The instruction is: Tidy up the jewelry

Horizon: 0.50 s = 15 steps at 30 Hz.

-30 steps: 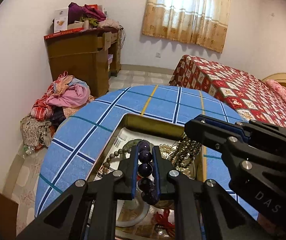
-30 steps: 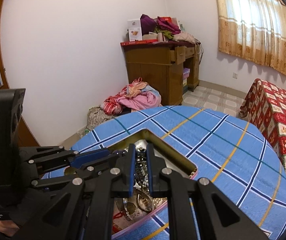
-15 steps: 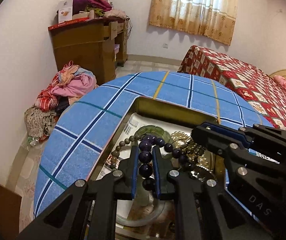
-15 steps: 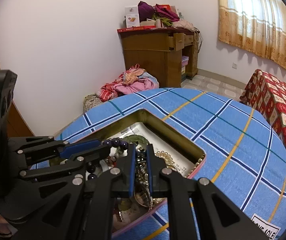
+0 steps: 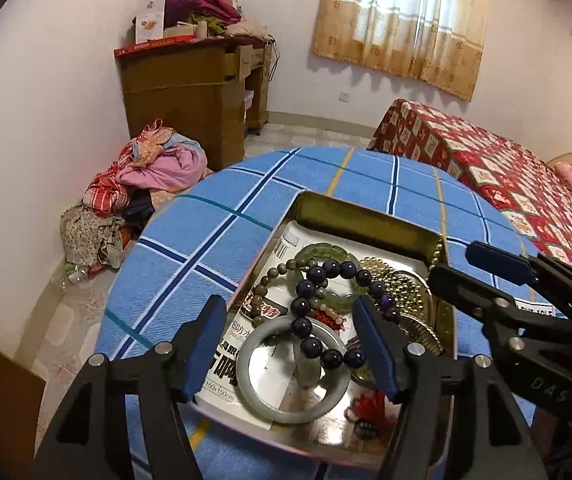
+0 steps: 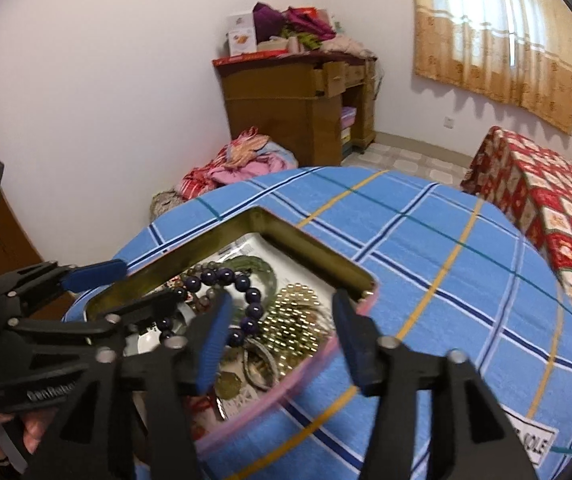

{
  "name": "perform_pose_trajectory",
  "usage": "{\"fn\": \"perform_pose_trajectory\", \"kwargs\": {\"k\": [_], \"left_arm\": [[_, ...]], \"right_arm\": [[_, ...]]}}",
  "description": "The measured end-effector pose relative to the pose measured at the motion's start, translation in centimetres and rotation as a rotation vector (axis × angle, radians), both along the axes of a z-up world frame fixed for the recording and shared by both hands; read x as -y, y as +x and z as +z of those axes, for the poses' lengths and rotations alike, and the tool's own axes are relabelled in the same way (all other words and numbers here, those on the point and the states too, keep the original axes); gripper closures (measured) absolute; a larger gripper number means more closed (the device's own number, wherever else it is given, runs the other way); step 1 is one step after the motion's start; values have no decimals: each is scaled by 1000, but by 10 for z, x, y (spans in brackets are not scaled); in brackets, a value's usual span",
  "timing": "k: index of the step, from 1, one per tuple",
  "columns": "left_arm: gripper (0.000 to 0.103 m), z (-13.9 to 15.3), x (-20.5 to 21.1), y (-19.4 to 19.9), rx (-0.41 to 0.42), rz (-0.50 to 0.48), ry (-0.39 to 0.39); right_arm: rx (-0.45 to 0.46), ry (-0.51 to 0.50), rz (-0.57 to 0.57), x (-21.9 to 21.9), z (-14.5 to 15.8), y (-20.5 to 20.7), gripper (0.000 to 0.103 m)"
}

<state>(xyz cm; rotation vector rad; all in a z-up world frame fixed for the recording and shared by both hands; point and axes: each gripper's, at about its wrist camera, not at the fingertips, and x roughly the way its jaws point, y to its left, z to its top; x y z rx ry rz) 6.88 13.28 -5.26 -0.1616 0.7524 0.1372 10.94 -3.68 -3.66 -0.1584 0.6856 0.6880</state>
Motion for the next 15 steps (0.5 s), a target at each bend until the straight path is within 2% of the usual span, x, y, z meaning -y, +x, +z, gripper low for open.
{"fn": "perform_pose_trajectory", "kwargs": {"k": [15], "left_arm": [[37, 18, -4, -16, 30, 34, 26]], "right_arm": [[19, 30, -11, 5, 12, -12, 42]]}}
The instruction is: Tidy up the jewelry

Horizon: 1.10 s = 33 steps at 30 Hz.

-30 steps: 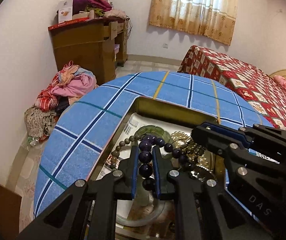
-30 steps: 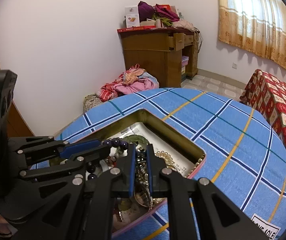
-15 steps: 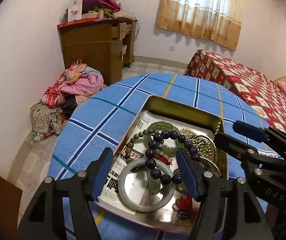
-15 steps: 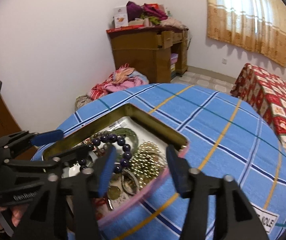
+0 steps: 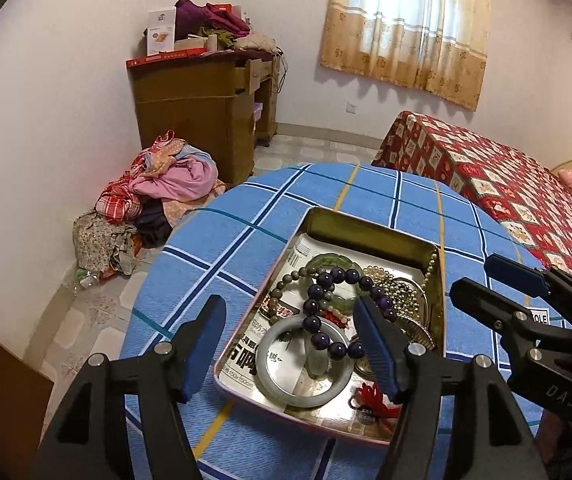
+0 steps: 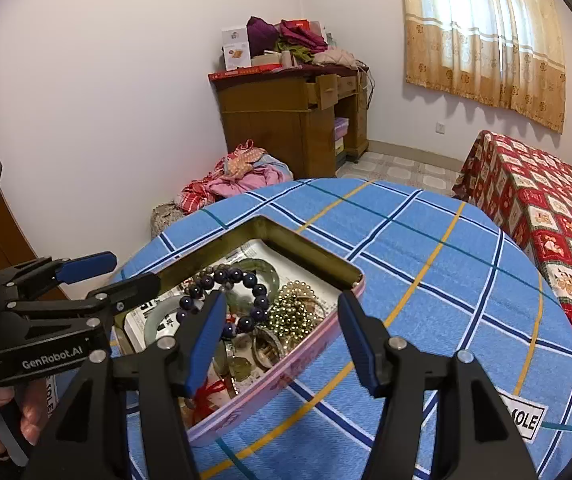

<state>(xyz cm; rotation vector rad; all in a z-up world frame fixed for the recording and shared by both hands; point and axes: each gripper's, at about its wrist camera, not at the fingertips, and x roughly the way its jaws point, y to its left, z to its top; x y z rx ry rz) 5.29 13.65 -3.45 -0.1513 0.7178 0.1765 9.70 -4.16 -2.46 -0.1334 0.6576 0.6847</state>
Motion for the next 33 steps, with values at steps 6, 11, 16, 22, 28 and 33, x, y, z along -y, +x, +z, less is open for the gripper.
{"fn": "perform_pose_trajectory", "kwargs": {"k": [6, 11, 16, 22, 28, 33], "left_arm": [[37, 1, -2, 0, 2, 4, -2], [37, 1, -3, 1, -1, 5, -4], [37, 2, -6, 0, -1, 8, -2], [37, 3, -5, -1, 2, 10, 0], [37, 3, -6, -1, 2, 9, 0], [37, 3, -6, 0, 1, 12, 1]], "right_arm": [[0, 2, -2, 1, -1, 0, 41], [-5, 3, -7, 3, -3, -1, 41], [-5, 2, -8, 5, -3, -1, 41], [-5, 1, -7, 5, -3, -1, 41], [-4, -1, -7, 5, -4, -1, 41], [-4, -1, -6, 6, -4, -1, 41]]}}
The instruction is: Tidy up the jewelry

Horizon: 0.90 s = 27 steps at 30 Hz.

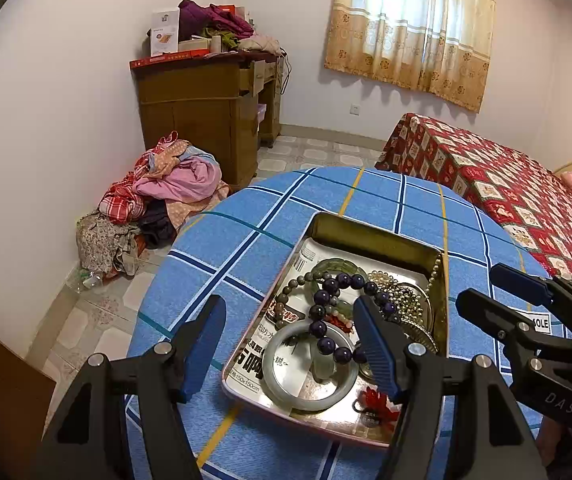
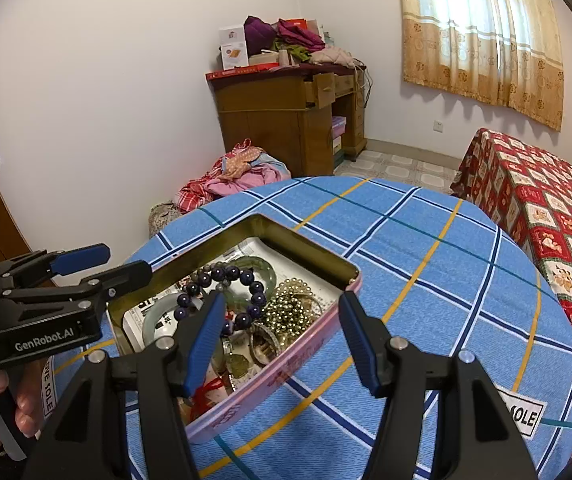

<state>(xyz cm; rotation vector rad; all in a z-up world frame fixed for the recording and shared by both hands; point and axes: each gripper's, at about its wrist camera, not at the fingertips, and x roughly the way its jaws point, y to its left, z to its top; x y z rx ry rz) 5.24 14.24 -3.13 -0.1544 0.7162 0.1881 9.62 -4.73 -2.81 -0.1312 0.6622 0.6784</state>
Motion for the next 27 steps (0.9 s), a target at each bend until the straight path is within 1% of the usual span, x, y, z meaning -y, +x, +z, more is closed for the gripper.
{"fn": "perform_pose_trajectory", "kwargs": {"k": [22, 27], "left_arm": [[37, 1, 1, 0, -4, -6, 13], [37, 2, 0, -1, 8, 2, 10]], "right_arm": [[-1, 0, 0, 0, 0, -1, 41], [-2, 0, -1, 0, 0, -1, 40]]}}
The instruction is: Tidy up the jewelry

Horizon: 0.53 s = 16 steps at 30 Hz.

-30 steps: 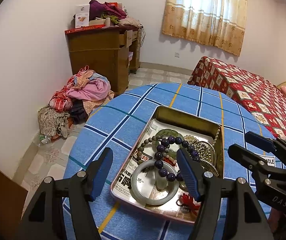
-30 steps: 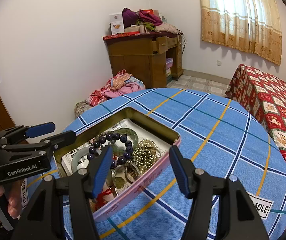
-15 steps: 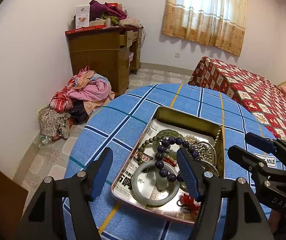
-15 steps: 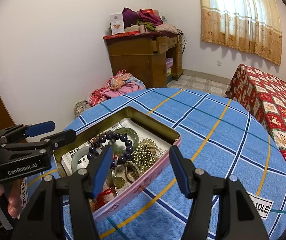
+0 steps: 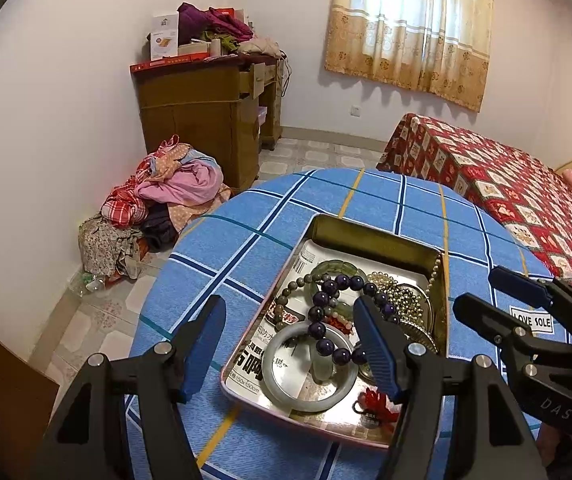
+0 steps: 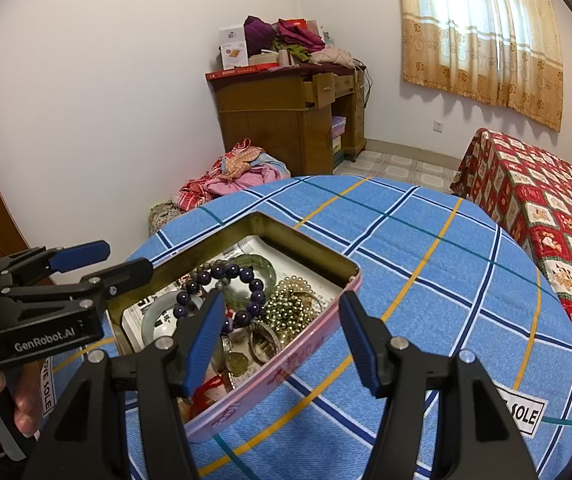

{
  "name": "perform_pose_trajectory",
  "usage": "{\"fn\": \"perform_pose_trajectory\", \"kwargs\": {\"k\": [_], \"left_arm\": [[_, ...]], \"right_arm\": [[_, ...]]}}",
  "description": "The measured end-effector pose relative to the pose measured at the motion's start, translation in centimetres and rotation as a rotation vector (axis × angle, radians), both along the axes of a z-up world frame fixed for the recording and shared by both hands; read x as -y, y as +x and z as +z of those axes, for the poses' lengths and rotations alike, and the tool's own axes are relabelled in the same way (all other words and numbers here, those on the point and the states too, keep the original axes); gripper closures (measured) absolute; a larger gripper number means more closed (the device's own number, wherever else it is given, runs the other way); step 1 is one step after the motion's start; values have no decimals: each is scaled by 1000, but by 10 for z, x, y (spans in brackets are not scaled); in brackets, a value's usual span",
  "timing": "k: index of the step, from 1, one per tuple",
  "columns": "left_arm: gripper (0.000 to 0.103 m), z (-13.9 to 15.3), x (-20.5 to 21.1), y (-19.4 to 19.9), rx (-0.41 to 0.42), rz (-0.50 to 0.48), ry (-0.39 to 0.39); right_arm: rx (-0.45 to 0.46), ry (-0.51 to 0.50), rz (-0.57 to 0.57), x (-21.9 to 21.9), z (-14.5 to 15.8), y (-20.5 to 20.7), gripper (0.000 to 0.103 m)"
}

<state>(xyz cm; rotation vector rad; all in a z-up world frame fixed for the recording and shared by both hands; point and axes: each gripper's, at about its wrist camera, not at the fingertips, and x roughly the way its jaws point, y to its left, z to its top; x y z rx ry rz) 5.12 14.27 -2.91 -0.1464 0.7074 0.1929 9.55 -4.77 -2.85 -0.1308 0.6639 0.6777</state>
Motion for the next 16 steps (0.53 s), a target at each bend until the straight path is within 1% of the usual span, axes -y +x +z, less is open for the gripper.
{"fn": "perform_pose_trajectory", "kwargs": {"k": [6, 10, 13, 16], "left_arm": [[37, -1, -2, 1, -3, 14, -6], [36, -5, 0, 4, -22, 25, 13], [36, -6, 4, 3, -20, 23, 32], [36, -5, 6, 3, -16, 14, 29]], "right_arm": [[-1, -2, -1, 1, -1, 0, 40], [-2, -2, 0, 1, -2, 0, 38], [-3, -2, 0, 1, -4, -1, 38], [-3, -2, -2, 2, -5, -2, 38]]}}
